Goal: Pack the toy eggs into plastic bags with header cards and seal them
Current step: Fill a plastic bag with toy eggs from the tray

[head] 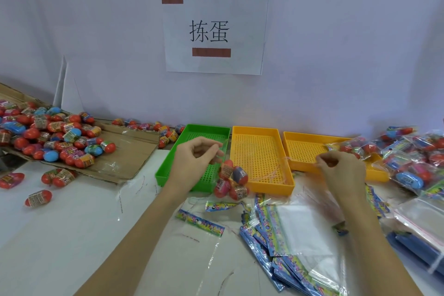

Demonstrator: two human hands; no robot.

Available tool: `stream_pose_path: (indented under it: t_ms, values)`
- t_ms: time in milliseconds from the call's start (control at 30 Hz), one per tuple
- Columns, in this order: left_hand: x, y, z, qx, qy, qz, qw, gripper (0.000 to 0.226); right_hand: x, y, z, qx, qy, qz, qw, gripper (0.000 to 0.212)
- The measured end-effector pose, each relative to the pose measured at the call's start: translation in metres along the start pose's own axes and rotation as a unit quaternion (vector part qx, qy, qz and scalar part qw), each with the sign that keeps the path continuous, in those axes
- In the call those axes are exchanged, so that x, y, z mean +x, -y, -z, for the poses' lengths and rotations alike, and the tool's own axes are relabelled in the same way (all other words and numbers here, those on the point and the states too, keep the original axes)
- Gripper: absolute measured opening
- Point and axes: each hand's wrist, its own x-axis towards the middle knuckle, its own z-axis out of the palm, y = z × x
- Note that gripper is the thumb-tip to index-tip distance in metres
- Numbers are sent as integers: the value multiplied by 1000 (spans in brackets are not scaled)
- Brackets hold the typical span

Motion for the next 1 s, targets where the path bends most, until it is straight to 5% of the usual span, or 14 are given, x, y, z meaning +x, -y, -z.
stream_pose_path:
  t_ms: [267,467,600,800,1000]
  values:
    - [-2,-2,-4,0,22,5,1000,12,5,5,4,23,-3,15,1000,13]
    - [-2,-4,-4,1,27,-4,1000,11,2,19,6,30,17,64,997,39]
    - [-2,-4,-4,8,29,-11,999,11,0,24,5,140,33,11,990,32]
    - [-2,-3,-5,29,39,-28,998,12,-8,34,-5,127,64,76,987,6]
    - [-1,-2,-6,35,43,-31,998,11,-19,52,-16,95,131,138,977,33]
